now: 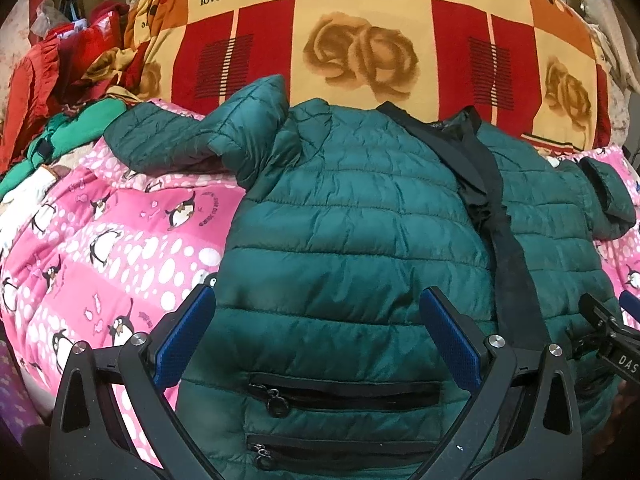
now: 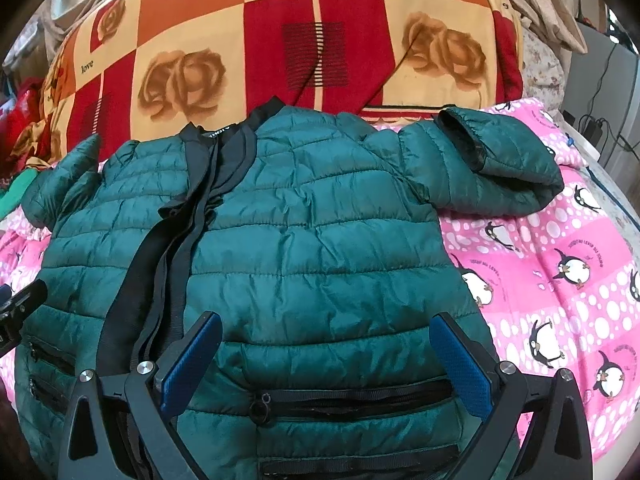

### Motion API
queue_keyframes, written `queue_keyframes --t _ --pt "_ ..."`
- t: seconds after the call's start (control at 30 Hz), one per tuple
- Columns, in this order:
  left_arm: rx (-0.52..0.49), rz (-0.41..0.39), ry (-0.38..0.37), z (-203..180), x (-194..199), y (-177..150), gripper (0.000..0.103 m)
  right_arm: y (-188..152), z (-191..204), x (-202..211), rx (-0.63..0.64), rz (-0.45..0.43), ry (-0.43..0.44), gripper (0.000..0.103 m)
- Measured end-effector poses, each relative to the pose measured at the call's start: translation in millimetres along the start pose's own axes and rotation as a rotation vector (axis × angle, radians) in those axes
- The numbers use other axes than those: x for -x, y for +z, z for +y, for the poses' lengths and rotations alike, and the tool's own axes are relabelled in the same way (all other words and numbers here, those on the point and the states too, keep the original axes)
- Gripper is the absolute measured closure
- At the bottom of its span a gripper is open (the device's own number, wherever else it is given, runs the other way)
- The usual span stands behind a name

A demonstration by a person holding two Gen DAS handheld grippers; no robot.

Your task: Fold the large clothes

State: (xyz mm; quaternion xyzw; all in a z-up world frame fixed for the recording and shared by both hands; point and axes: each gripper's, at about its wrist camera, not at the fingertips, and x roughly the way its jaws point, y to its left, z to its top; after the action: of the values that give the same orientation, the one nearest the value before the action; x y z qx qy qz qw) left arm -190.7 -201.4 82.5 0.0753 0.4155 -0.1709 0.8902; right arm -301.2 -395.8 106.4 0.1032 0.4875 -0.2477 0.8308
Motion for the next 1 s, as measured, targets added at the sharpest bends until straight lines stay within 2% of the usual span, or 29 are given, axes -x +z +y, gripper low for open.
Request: queue_keyframes --t 0.43,0.73,1.0 --pt "0.001 -0.019 0.035 5.9 -5.3 -3.2 0.001 -2.8 2.9 -5.5 0.009 -0.004 0.002 0.000" --pt "0.023 -0.033 0.051 17.3 -10.9 -1.4 0.001 2.0 8.5 -9.0 0.005 0.028 0.018 0.000" --pt "0.052 -0.028 0.055 28.3 -18.8 1.4 0.001 10.4 23.7 -15.4 0.031 -0.004 0.033 0.000"
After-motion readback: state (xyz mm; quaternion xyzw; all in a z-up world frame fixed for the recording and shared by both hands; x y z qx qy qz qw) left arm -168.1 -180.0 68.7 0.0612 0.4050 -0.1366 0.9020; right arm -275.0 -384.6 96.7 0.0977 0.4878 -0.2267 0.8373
